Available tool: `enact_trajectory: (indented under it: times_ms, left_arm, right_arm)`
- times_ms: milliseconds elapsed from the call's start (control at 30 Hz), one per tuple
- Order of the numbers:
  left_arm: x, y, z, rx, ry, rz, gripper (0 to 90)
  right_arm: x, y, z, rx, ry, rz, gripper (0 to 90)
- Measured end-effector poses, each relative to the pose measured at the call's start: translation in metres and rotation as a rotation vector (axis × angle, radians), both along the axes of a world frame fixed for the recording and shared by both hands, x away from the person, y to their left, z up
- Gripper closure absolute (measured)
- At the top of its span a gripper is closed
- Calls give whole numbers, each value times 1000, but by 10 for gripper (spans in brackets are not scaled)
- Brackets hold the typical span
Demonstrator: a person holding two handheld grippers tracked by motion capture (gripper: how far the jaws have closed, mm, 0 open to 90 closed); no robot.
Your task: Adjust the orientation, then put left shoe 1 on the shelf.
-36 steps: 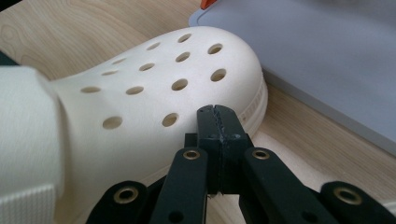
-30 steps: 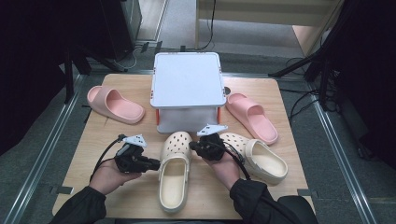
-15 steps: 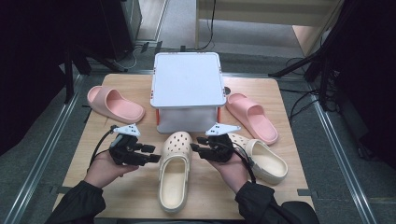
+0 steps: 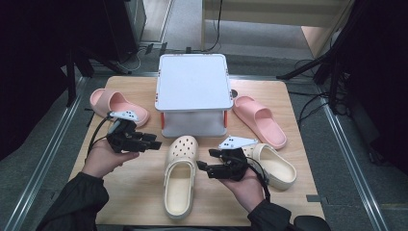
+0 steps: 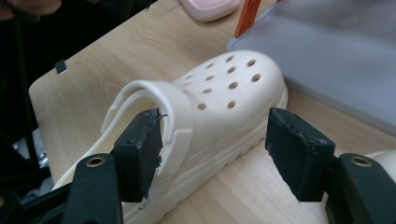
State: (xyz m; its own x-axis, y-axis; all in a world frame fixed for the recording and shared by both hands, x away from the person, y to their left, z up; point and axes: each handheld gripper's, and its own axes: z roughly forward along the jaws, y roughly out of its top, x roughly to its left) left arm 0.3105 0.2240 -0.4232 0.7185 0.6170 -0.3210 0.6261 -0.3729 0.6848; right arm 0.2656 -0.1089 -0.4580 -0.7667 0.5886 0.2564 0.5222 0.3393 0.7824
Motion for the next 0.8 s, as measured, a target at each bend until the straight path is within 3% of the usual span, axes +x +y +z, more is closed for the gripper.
enact_trajectory:
  times_ms: [133, 233, 433, 500, 700, 800]
  left_arm:
    - [10, -5, 12, -23, -26, -39, 691]
    - [18, -11, 22, 1, -47, -58, 744]
    - [36, -19, 37, 0, -61, -64, 754]
    - [41, -20, 41, 1, -72, -63, 822]
    - [57, -24, 52, 32, -97, -57, 848]
    - [65, -23, 55, 0, -106, -44, 848]
  right_arm:
    - [-12, 2, -2, -8, 1, 8, 372]
    - [-19, 3, -4, -16, -1, 7, 391]
    - [-24, 7, -9, -24, 23, 4, 395]
    - [-25, 8, -12, -16, 43, 0, 396]
    - [-29, 15, -16, -51, 32, 7, 397]
    - [-31, 18, -19, -71, 31, 8, 397]
